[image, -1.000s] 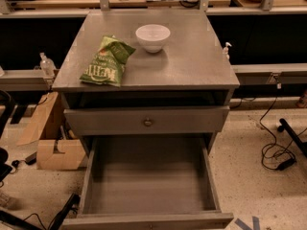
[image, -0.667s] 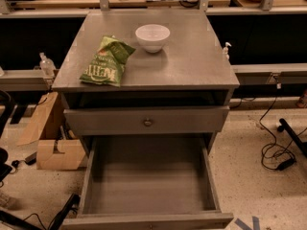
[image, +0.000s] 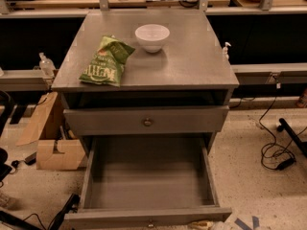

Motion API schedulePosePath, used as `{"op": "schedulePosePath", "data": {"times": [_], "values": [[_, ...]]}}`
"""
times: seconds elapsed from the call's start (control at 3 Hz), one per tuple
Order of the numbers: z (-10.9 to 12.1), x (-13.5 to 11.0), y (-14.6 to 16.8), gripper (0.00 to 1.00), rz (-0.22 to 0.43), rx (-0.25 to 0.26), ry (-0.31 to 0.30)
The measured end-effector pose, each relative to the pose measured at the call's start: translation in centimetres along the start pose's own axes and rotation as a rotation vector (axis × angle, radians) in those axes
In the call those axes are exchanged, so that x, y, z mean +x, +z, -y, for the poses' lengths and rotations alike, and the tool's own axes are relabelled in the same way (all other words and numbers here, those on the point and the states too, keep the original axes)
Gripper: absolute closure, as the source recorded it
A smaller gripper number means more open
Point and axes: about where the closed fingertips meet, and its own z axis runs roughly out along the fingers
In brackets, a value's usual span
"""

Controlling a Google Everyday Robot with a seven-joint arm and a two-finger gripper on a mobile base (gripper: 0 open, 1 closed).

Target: Close middle drawer

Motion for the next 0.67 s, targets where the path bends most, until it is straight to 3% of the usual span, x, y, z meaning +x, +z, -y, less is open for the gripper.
{"op": "schedulePosePath", "data": {"times": [0.33,0.67], "values": [[2.02,-1.22,0.76,1.00,0.001,0.003,-0.040],[1.88,-1.19,0.68,1.00,0.001,0.003,-0.040]]}}
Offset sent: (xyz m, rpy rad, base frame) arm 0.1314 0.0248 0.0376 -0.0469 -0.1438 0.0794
